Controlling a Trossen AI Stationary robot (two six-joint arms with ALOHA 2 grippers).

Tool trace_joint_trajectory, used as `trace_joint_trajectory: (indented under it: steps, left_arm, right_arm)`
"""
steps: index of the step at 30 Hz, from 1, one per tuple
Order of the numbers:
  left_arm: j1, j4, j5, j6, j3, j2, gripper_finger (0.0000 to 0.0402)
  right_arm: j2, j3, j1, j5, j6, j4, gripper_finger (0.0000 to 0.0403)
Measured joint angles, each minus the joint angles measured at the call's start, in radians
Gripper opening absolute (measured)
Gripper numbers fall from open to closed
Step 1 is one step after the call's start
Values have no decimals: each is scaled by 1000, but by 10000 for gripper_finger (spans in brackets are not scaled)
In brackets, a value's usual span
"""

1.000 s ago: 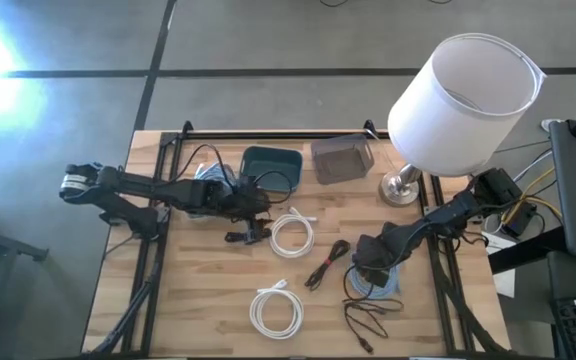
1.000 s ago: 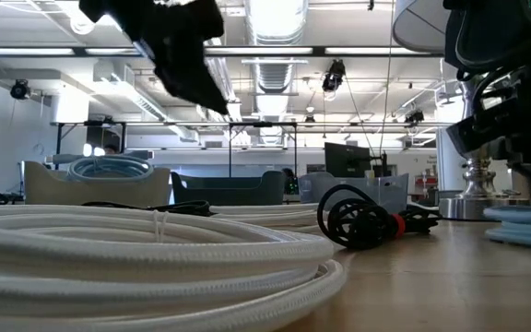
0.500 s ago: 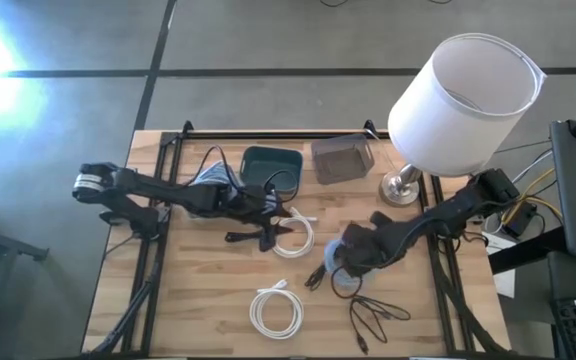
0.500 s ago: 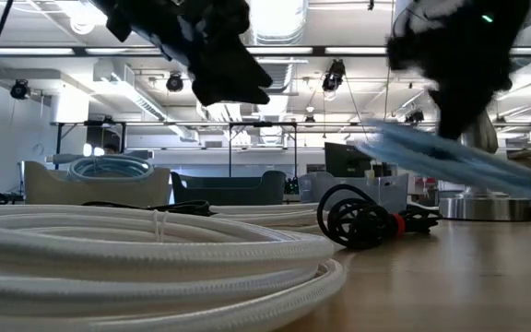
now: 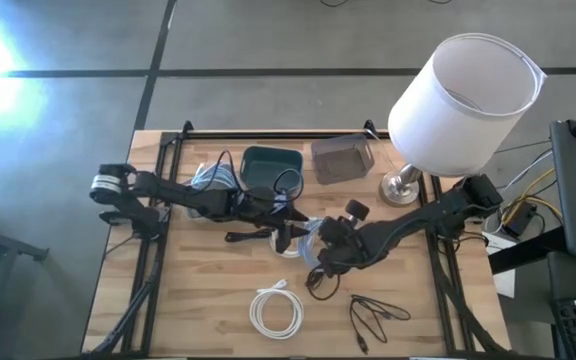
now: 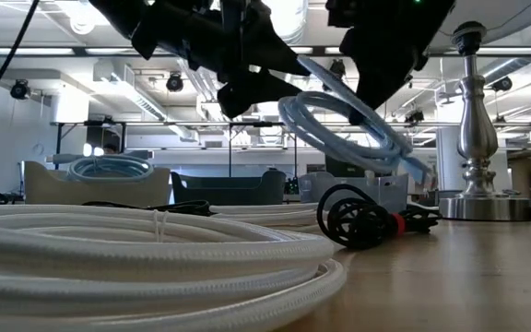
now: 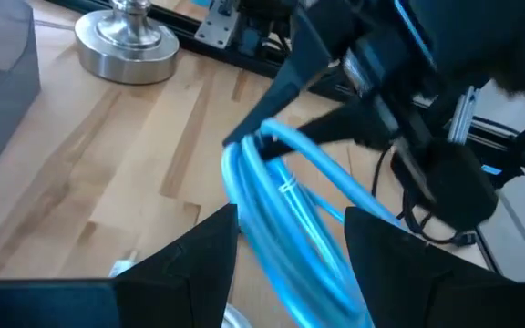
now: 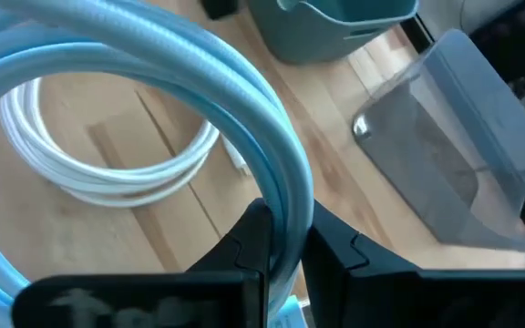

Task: Pick & Place USB Port
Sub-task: Put the light blue HDMI cable into the white bin

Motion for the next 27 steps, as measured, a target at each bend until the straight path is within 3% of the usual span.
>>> trace_joint_trajectory:
  steps: [12,27]
  left_arm:
    - [16,-2,0,1,28,-37,206]
    - [18,-31,-35,38,19,63,206]
  right_arm:
    - [56,14,-8,0,-59,-3,36]
    - [54,80,-6,21,-104,-2,37]
